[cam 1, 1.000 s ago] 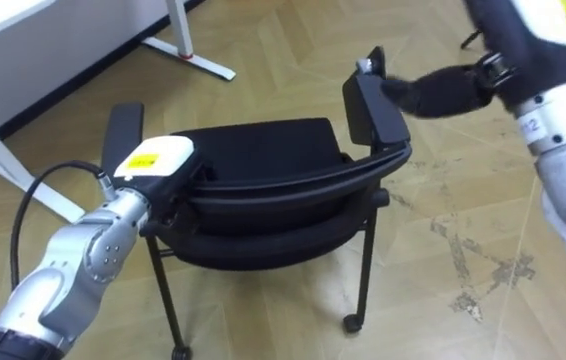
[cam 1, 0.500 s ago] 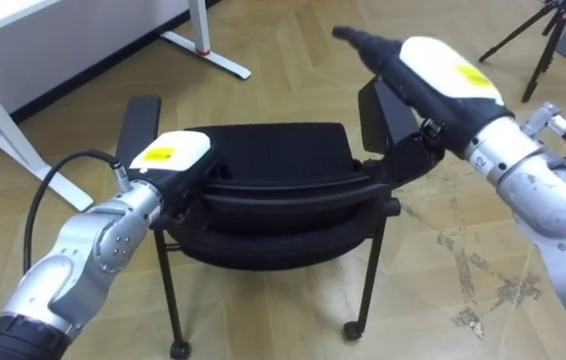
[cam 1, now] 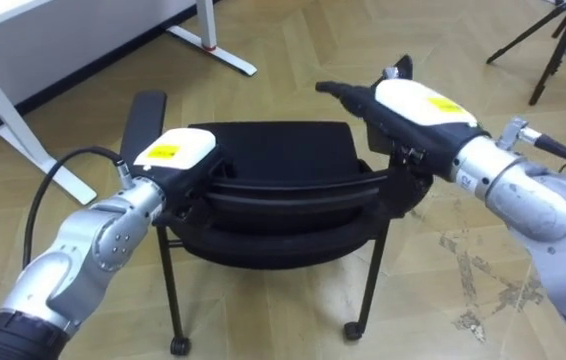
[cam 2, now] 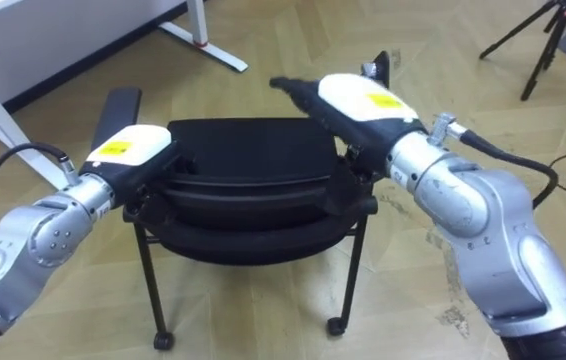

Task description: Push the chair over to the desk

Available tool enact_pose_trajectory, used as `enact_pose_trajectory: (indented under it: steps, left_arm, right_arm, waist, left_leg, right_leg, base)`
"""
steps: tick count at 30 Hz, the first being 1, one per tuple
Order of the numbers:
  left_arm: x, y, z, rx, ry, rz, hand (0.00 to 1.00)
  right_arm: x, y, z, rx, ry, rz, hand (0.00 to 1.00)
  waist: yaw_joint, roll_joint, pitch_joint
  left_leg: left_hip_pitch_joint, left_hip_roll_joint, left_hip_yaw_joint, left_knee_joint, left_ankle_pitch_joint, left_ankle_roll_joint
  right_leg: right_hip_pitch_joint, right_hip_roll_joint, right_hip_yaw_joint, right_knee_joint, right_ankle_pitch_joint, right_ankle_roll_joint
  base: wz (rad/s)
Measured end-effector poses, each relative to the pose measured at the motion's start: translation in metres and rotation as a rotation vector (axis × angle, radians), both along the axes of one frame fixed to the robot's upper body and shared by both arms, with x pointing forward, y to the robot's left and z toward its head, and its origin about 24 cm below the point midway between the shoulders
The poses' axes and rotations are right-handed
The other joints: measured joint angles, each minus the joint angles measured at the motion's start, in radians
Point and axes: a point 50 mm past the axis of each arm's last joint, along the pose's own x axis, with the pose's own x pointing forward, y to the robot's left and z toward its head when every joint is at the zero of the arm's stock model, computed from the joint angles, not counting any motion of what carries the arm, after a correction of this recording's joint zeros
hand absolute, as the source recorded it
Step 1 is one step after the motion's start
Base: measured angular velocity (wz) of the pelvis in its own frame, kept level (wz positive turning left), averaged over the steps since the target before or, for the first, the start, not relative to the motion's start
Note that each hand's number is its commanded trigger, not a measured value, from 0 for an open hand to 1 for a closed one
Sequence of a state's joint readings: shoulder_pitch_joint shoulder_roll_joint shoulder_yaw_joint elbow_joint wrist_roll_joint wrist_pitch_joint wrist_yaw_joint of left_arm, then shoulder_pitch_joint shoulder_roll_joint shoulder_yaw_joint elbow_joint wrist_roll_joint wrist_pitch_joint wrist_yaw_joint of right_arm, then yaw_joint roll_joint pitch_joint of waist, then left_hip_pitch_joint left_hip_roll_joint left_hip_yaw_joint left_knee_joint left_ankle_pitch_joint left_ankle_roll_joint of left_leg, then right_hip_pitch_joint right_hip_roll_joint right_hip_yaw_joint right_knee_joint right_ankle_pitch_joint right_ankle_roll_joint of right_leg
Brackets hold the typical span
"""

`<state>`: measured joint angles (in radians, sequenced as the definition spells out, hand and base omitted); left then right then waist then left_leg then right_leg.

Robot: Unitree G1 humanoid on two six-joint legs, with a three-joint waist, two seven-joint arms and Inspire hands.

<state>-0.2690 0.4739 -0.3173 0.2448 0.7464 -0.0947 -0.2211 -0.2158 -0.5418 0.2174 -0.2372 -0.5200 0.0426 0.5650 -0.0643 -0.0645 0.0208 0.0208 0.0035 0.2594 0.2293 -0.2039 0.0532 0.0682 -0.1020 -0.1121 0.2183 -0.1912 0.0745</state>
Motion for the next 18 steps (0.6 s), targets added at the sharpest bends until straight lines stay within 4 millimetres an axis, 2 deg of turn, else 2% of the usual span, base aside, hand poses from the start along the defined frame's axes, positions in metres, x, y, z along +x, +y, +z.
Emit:
enact_pose_trajectory:
  steps: [13, 18]
  left_arm:
    - [0.0, 0.004, -0.001, -0.003, 0.009, 0.011, 1.0]
    - [0.0, 0.001, 0.0, -0.004, 0.008, 0.002, 1.0]
  right_arm:
    - [-0.004, -0.003, -0.007, -0.032, 0.073, 0.019, 0.0]
    - [-0.013, -0.009, -0.024, -0.062, 0.129, -0.009, 0.0]
  waist:
    - [-0.01, 0.0, -0.0011]
    - [-0.009, 0.003, -0.0049]
  left_leg:
    - [0.0, 0.002, -0.001, 0.003, 0.0, 0.0]
    - [-0.01, 0.0, -0.013, 0.006, 0.0, 0.0]
  right_leg:
    - [-0.002, -0.001, 0.002, 0.001, 0.0, 0.0]
    - [-0.002, 0.0, -0.004, -0.004, 0.001, -0.002]
  base:
    - [-0.01]
    - [0.06]
